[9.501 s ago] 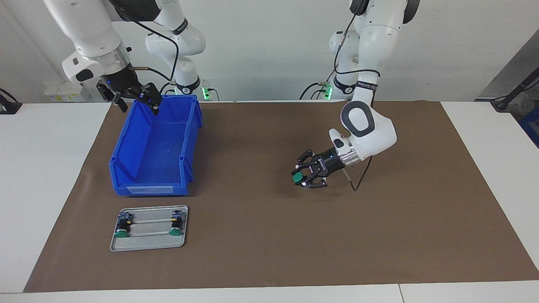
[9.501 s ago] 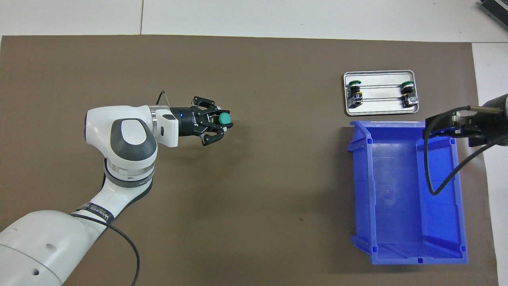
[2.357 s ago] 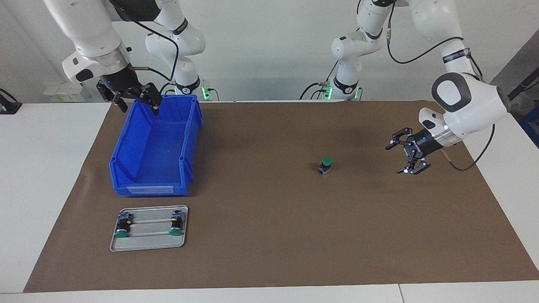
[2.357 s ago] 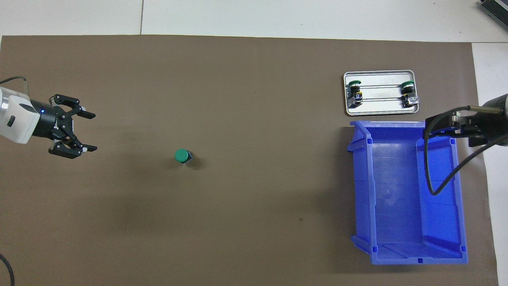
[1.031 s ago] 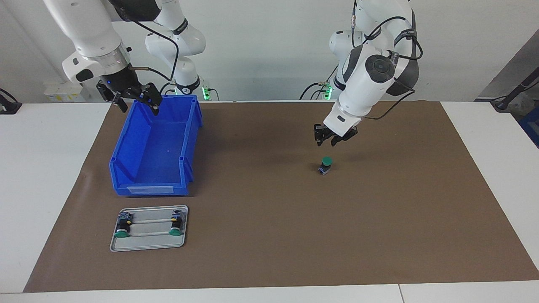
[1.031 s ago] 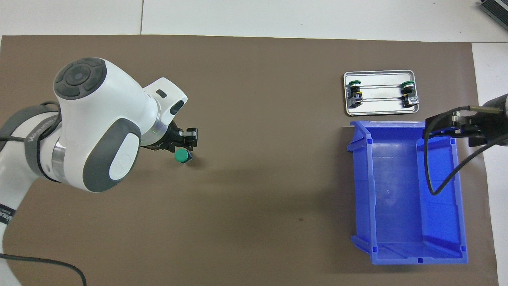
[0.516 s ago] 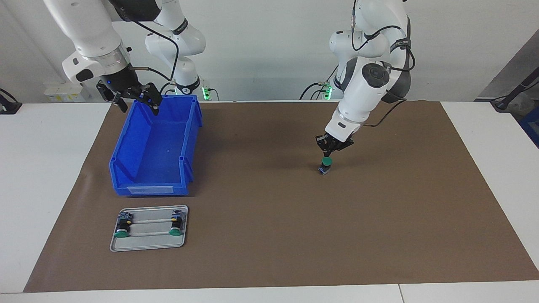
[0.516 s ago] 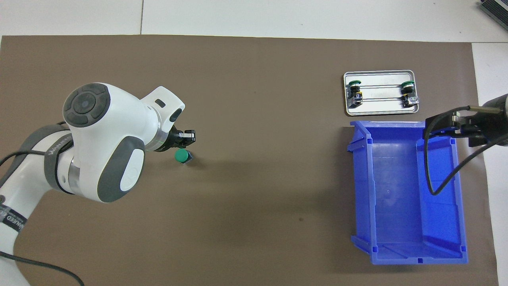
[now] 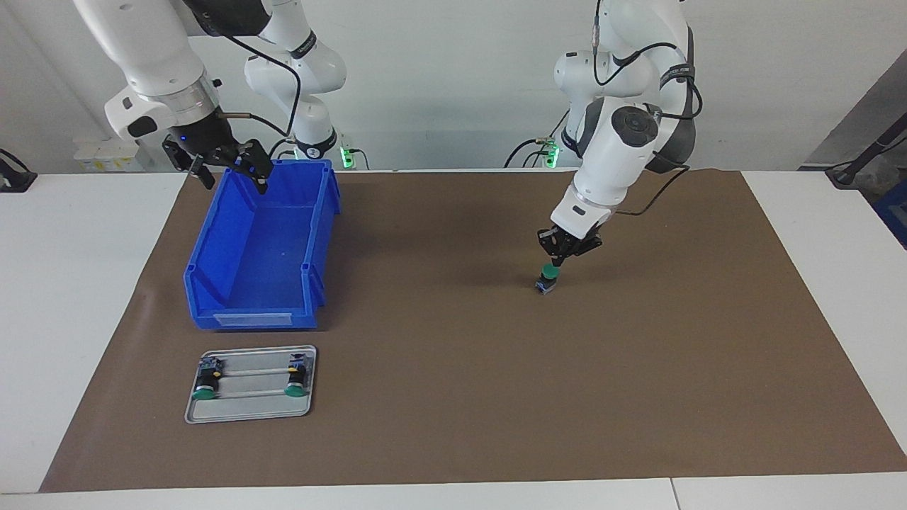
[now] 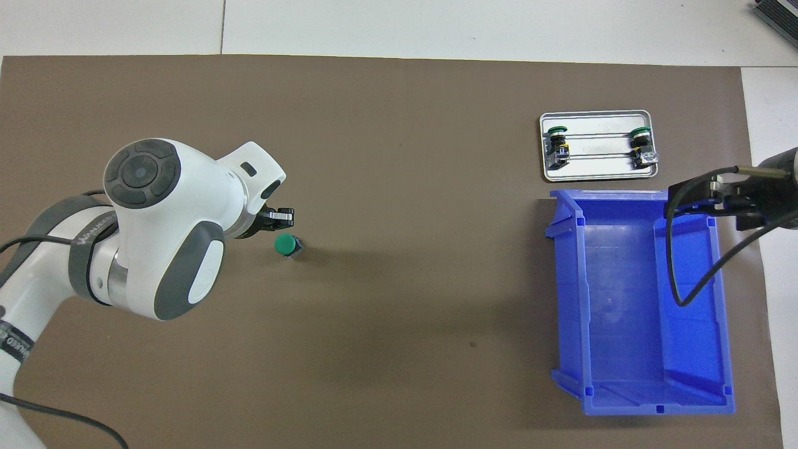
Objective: Place and press button with both arms
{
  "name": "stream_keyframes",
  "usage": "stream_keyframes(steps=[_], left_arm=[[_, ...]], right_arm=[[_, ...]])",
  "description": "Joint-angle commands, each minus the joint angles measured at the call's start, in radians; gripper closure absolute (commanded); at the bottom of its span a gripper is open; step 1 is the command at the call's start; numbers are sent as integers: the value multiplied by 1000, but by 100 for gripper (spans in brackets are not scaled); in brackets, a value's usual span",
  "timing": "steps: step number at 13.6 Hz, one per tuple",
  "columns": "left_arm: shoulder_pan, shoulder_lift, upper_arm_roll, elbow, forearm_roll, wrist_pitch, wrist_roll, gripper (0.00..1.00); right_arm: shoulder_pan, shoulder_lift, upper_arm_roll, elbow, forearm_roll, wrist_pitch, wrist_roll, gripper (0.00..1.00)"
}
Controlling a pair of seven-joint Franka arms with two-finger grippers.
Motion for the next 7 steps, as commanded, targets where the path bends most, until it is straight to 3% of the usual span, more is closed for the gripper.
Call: stream_keyframes(steps=[1, 7], left_arm=[[-2, 6, 0, -28, 30, 50, 9, 100], [-6, 56, 0, -28, 30, 130, 7, 100]], right_arm=[[-4, -23, -3, -24, 20, 3, -22, 0], [-4, -23, -3, -24, 20, 3, -22, 0]])
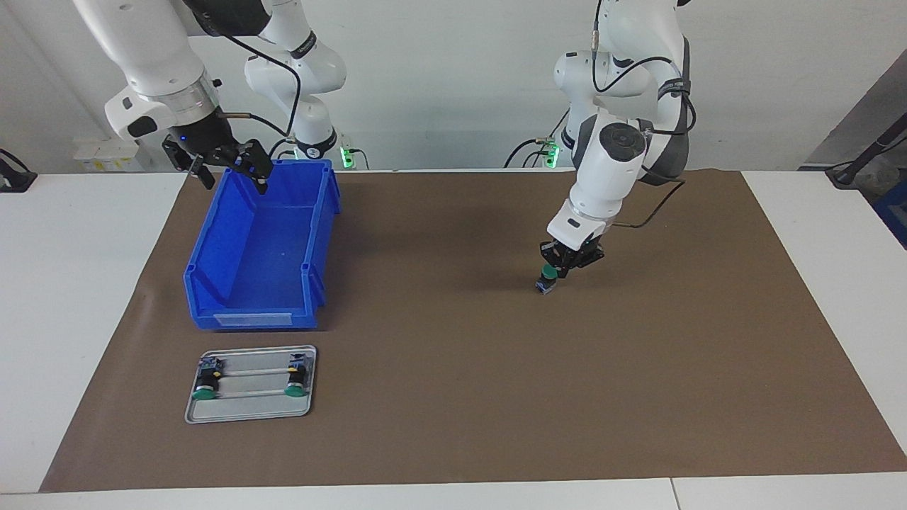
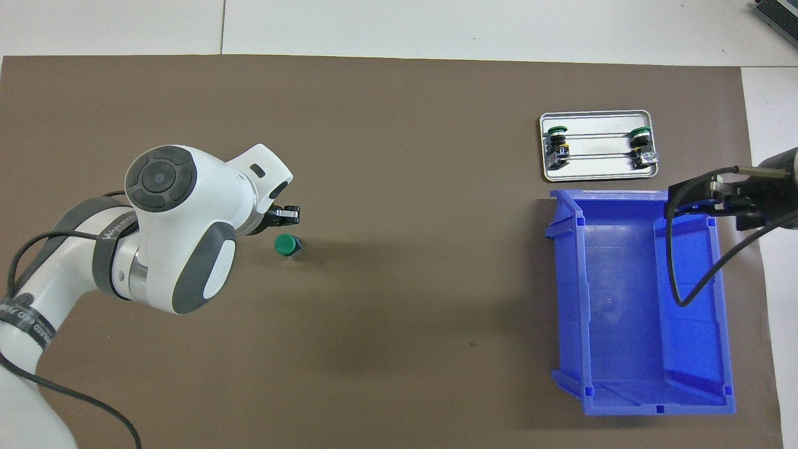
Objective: Place and press button with both arms
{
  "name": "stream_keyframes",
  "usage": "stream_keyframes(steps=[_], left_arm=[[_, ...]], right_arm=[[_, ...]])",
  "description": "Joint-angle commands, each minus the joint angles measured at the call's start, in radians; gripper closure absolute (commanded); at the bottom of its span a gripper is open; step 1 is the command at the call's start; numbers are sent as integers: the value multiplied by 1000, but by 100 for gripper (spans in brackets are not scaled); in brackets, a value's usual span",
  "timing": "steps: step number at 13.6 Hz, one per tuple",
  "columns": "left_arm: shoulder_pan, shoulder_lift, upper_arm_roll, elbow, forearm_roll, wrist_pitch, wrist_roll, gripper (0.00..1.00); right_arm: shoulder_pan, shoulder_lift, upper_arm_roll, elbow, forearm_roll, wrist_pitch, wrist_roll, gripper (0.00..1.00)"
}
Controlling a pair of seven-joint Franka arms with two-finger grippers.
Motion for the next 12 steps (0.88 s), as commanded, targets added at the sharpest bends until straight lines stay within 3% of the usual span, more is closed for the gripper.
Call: stream_keyframes(steps=[1, 12], left_arm=[[-6, 3, 4, -14, 19, 31, 6, 100], [-8, 3, 4, -48, 44, 60, 17, 100]], right_arm=[[-4, -23, -3, -24, 20, 3, -22, 0], [-4, -23, -3, -24, 20, 3, -22, 0]])
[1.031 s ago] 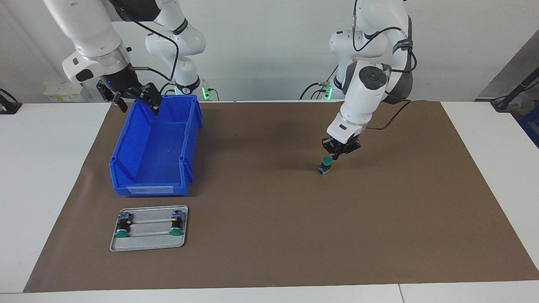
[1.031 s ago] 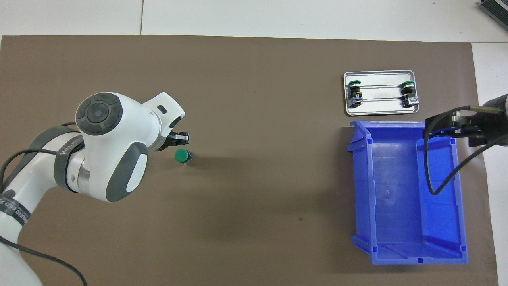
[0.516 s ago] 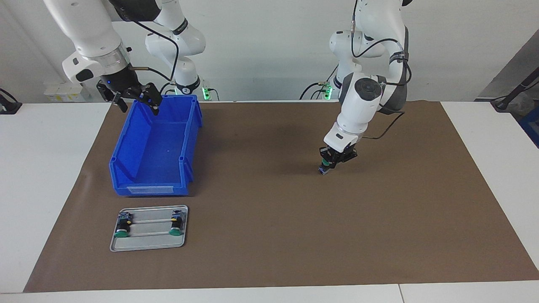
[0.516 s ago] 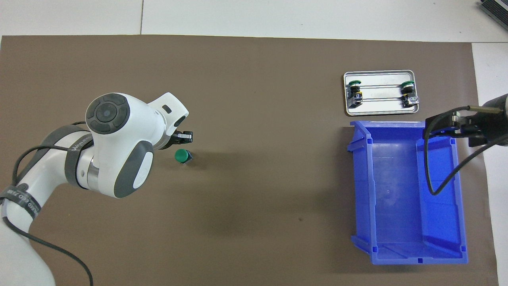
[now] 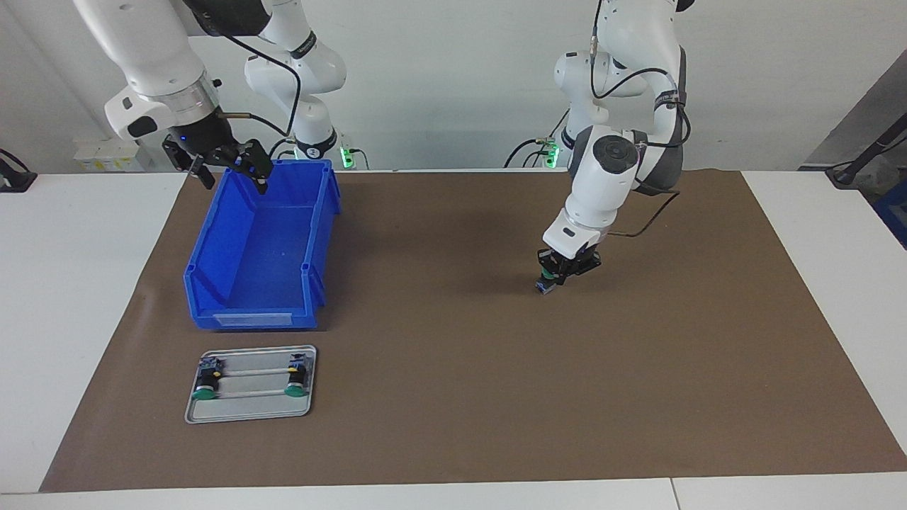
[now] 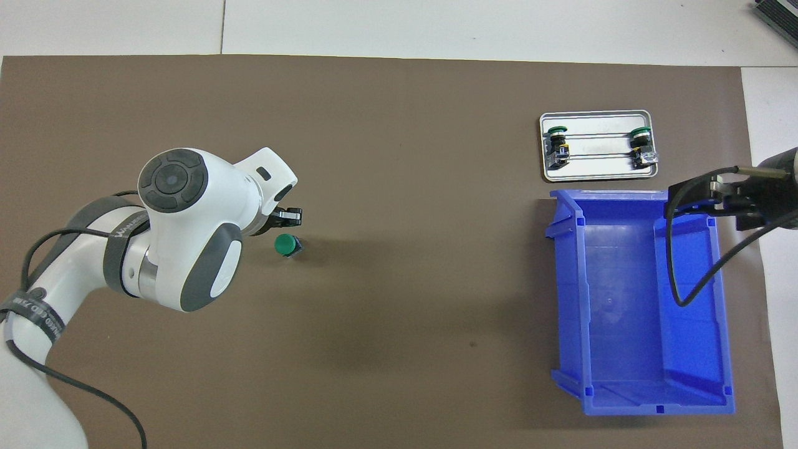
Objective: Place and press button with both arms
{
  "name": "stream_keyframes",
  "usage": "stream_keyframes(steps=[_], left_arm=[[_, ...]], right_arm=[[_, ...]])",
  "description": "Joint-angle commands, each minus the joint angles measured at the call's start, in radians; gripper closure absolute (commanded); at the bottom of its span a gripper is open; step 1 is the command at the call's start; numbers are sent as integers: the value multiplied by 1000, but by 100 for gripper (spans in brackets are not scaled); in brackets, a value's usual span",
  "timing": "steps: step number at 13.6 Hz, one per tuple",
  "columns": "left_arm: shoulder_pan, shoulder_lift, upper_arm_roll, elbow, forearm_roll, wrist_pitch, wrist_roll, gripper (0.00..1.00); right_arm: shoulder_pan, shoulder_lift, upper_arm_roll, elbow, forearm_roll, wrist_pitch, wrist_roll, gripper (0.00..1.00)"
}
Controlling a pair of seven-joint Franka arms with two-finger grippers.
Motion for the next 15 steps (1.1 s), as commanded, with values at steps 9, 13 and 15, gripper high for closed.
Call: stream_keyframes(steps=[9, 13, 15], left_arm=[[-9, -8, 4, -87, 38, 106, 19, 100], [-7, -8, 6, -93, 38, 123, 19, 100], [-7, 8, 6, -62, 40, 123, 19, 100]], right_arm=[[-4, -23, -3, -24, 20, 3, -22, 0], [-4, -23, -3, -24, 20, 3, -22, 0], [-4, -23, -3, -24, 20, 3, -22, 0]])
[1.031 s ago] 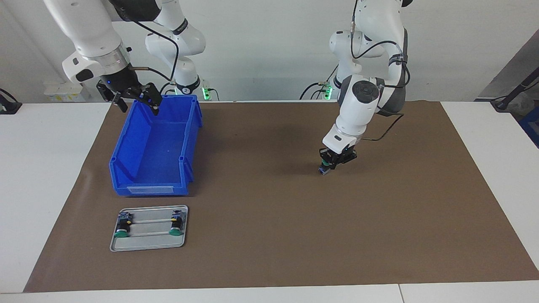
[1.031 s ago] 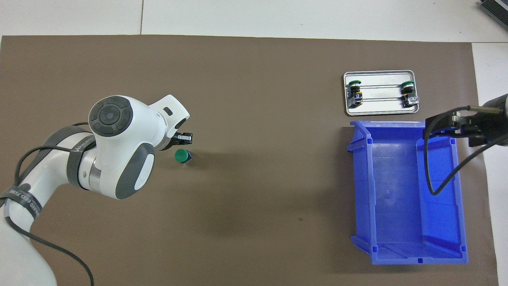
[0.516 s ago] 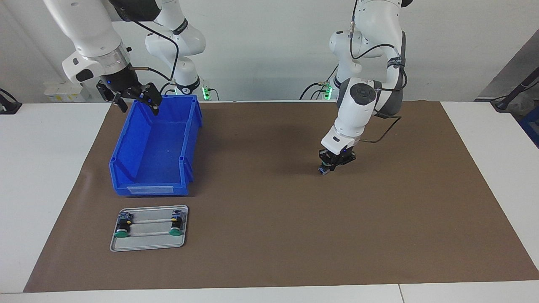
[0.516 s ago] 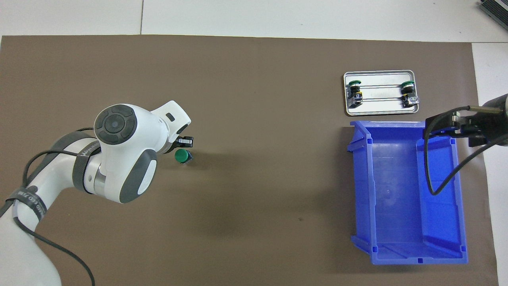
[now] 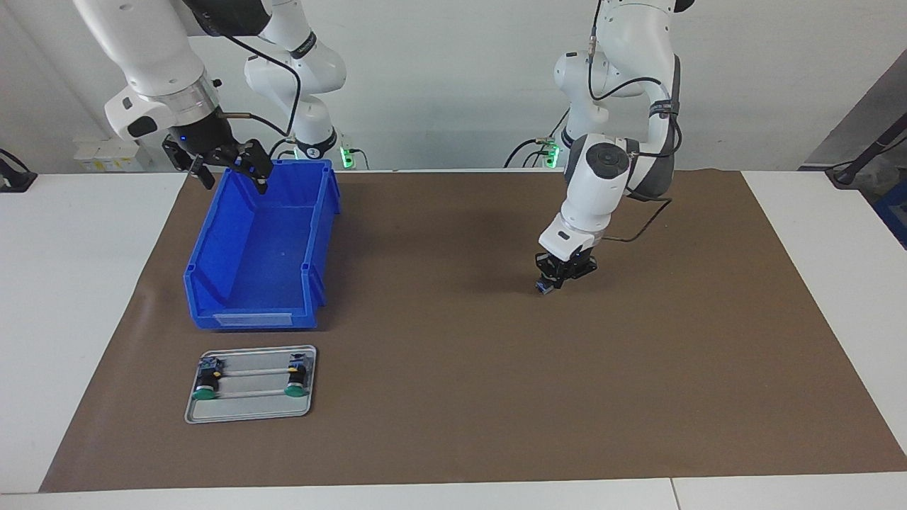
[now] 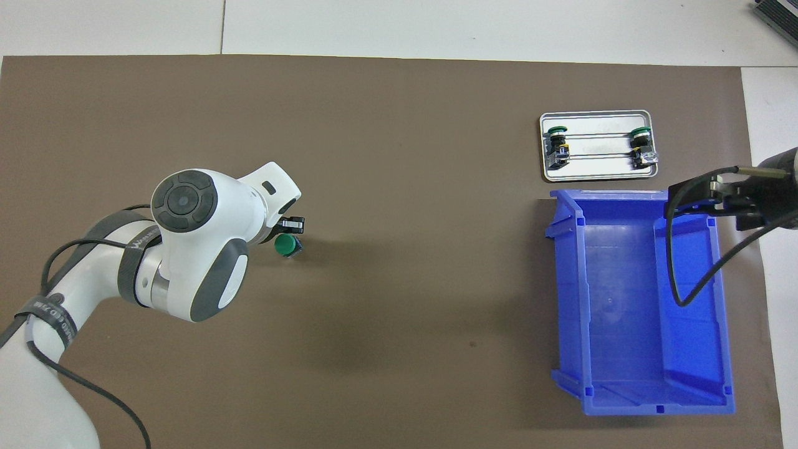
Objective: Place and press button with both arms
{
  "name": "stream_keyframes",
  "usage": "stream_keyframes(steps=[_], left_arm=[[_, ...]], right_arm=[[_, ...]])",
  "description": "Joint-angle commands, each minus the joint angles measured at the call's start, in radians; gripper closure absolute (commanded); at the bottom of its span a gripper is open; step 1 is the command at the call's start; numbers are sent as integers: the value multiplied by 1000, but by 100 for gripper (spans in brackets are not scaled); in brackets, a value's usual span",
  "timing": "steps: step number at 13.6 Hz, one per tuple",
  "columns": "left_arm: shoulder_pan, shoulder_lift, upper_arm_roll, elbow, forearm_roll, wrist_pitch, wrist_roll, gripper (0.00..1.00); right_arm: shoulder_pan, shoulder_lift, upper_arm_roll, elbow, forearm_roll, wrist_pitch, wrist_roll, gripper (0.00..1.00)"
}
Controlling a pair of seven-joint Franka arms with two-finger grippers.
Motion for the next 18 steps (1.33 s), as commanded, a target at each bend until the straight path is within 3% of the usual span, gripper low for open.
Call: stream_keyframes(steps=[1, 3, 6, 18], left_arm=[[-4, 14, 8, 42, 21, 11, 7, 100], [5, 36, 8, 107, 23, -41, 24, 100], [4, 73, 10, 256, 27, -269, 102, 100], [-25, 28, 6, 139, 27, -255, 159, 100]], right_arm=[[-4, -23, -3, -24, 20, 3, -22, 0], [-4, -23, -3, -24, 20, 2, -22, 0], [-4, -23, -3, -24, 20, 3, -22, 0], [-4, -23, -3, -24, 20, 3, -22, 0]])
